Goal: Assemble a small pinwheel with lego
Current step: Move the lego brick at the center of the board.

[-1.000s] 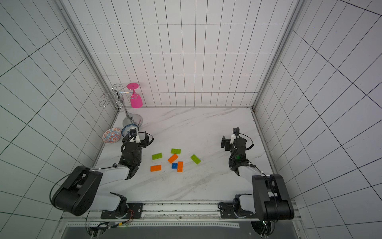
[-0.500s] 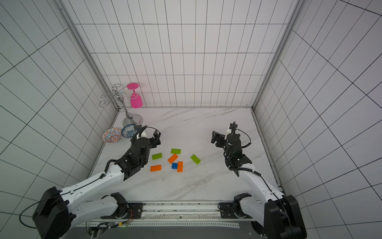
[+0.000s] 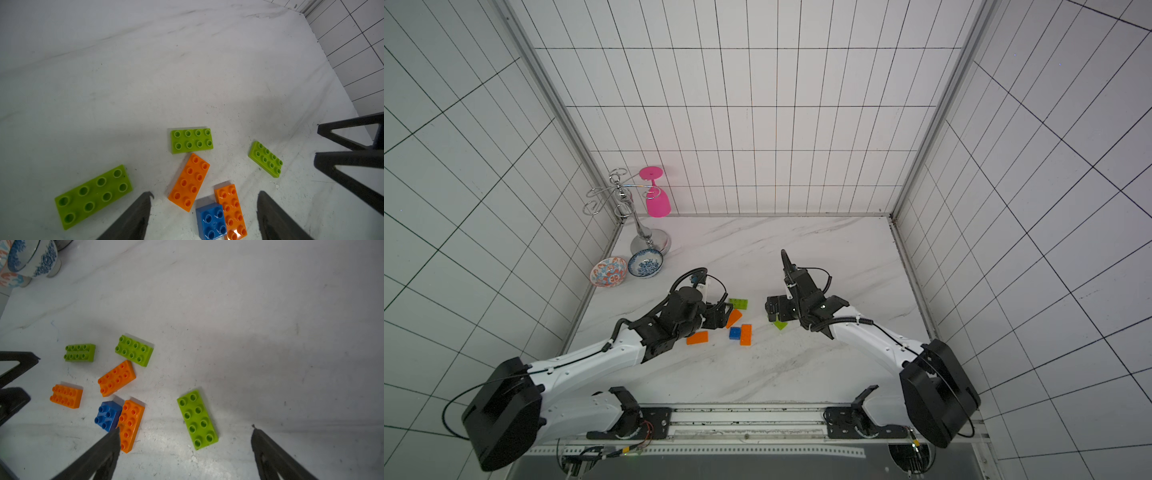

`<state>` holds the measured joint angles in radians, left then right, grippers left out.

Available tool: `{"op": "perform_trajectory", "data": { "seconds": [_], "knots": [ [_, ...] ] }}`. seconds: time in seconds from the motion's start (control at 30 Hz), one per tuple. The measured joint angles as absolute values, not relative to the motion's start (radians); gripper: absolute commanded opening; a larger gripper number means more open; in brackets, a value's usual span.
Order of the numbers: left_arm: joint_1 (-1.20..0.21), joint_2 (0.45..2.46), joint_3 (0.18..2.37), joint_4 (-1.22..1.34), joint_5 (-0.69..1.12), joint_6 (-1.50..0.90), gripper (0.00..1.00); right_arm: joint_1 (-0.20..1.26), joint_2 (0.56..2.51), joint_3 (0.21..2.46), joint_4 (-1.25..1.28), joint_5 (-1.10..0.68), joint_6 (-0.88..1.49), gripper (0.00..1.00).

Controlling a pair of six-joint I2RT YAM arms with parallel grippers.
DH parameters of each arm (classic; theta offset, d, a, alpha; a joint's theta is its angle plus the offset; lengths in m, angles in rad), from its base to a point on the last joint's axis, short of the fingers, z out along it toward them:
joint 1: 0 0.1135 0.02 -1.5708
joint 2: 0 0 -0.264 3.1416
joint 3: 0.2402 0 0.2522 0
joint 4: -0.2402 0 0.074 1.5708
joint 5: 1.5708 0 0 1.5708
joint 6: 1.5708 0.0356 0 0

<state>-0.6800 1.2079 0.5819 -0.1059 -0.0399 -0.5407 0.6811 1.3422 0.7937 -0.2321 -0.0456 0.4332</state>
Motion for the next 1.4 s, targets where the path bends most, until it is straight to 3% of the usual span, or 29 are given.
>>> {"op": "perform_trajectory", "data": {
  "seconds": [0.03,0.1,0.13,0.23,0.43,0.67,1.07,1.4],
  "knots": [
    [-0.661,1.212,0.57,-0.092,-0.009,-0.549,0.75,0.712,1.359,0.804,-0.245,-0.034,0.436,0.97],
    [-0.598,1.213,0.527,-0.059,0.058,-0.568,0.71,0.776,1.403,0.835,-0.276,-0.001,0.448,0.76],
    [-0.568,1.213,0.508,-0.044,0.084,-0.573,0.71,0.797,1.42,0.847,-0.286,0.015,0.464,0.72],
    [-0.494,1.213,0.466,-0.042,0.131,-0.577,0.68,0.846,1.472,0.876,-0.305,0.044,0.521,0.65],
    [-0.482,1.202,0.463,-0.041,0.169,-0.556,0.68,0.817,1.584,0.976,-0.422,0.063,0.532,0.57],
    [-0.483,1.237,0.463,-0.018,0.202,-0.535,0.67,0.818,1.641,1.032,-0.491,0.054,0.535,0.55],
    [-0.533,1.265,0.491,-0.014,0.21,-0.489,0.66,0.63,1.682,1.08,-0.578,0.006,0.272,0.71],
    [-0.534,1.282,0.491,-0.005,0.212,-0.489,0.66,0.644,1.779,1.125,-0.601,-0.062,0.146,0.65]
  ]
}}
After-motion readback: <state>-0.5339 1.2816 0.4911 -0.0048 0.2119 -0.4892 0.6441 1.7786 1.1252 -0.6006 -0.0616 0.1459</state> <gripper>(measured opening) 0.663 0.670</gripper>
